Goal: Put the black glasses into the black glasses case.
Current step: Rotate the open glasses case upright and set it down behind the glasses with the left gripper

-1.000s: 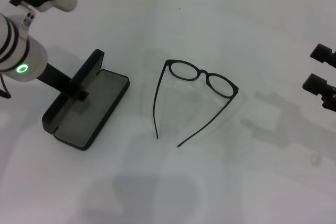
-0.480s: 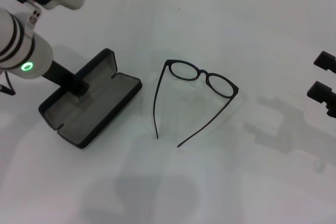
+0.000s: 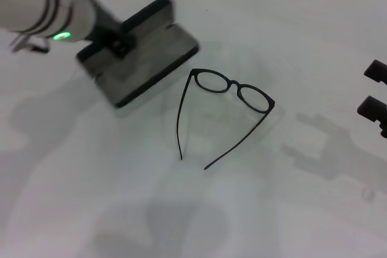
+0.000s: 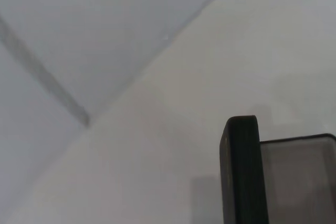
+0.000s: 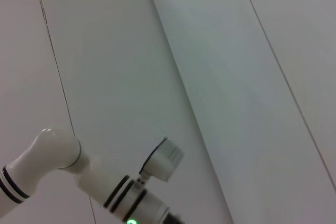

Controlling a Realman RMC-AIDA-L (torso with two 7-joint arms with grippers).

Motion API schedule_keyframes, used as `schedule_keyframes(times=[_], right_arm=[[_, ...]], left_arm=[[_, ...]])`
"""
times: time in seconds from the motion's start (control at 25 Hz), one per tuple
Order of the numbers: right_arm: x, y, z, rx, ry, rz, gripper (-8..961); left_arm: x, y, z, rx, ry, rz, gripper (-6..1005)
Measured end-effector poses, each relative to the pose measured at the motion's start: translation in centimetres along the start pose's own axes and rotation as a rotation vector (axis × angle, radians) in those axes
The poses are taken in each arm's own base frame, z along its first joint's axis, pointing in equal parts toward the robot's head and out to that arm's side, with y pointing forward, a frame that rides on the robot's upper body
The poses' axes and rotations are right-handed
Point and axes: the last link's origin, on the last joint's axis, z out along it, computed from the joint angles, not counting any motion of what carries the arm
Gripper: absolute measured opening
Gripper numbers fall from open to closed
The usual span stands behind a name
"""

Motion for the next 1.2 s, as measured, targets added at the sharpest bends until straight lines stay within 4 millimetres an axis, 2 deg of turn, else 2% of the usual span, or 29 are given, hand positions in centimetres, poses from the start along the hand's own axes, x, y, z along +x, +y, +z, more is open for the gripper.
schedule_keyframes(times=[0.12,0.28,0.56,0.8,0.96,1.2], right_arm=[[0.1,0.2,-0.2,0.002,-0.002,0.004,844],[0.5,0.5,-0.7,0.014,-0.004,0.010,844],[0.9,0.8,-0.8,0.021,-0.014,0.019,843],[1.1,0.8,-0.7,0.021,-0.018,0.026,843],[1.2,0.9,-0.7,0.023,-0.021,0.029,844],[1.2,0.9,-0.7,0.024,-0.021,0.027,844]], left_arm=[[2.5,1.0,0.9,0.049,0.120,0.187,194],[4.3,2.8,2.4,0.104,0.235,0.409,194],[5.0,5.0,5.2,0.147,0.305,0.651,194],[5.2,6.0,7.0,0.141,0.309,0.718,147],[5.4,6.4,7.1,0.156,0.339,0.721,103],[5.6,6.4,6.9,0.182,0.379,0.709,103]])
